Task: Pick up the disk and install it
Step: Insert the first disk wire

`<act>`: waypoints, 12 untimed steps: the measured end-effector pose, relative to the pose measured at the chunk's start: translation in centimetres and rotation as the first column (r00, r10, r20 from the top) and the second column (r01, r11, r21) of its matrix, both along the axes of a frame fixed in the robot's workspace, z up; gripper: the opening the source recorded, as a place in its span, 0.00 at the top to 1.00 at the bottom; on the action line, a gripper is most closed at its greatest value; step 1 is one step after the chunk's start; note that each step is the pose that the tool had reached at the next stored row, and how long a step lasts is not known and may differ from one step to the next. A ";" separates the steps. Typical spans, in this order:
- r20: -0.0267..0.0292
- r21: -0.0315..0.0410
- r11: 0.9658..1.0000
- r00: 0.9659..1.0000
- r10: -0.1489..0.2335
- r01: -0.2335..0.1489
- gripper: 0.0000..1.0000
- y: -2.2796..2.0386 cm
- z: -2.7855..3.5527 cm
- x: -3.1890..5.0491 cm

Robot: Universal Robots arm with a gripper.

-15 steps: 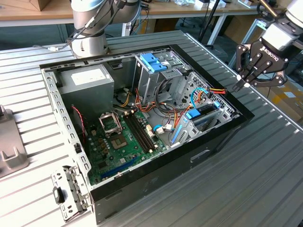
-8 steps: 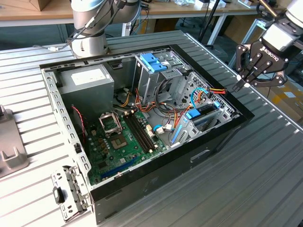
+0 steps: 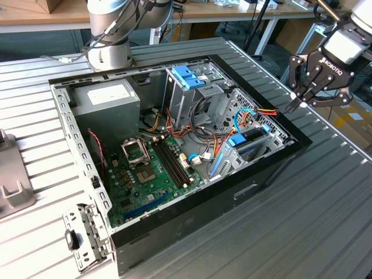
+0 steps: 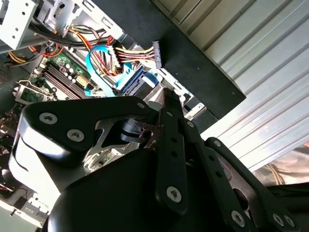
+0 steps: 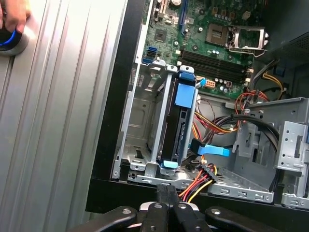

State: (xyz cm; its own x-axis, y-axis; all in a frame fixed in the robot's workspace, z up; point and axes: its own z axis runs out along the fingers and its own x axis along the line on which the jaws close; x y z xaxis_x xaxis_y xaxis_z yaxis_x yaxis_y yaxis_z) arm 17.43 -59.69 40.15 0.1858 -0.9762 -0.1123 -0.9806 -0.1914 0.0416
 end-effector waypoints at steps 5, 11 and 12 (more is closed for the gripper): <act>0.000 0.000 0.991 0.991 0.133 -0.133 0.89 0.00 0.00 0.00; 0.000 0.000 0.988 0.988 0.155 -0.155 0.89 0.00 0.00 0.00; 0.000 0.000 0.988 0.988 0.157 -0.157 0.89 0.00 0.00 0.00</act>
State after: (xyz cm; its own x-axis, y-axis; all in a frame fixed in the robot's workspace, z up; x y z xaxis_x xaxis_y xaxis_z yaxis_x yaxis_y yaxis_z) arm 17.43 -59.69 40.15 0.3371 -0.9348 -0.1122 -0.9383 -0.3433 0.0416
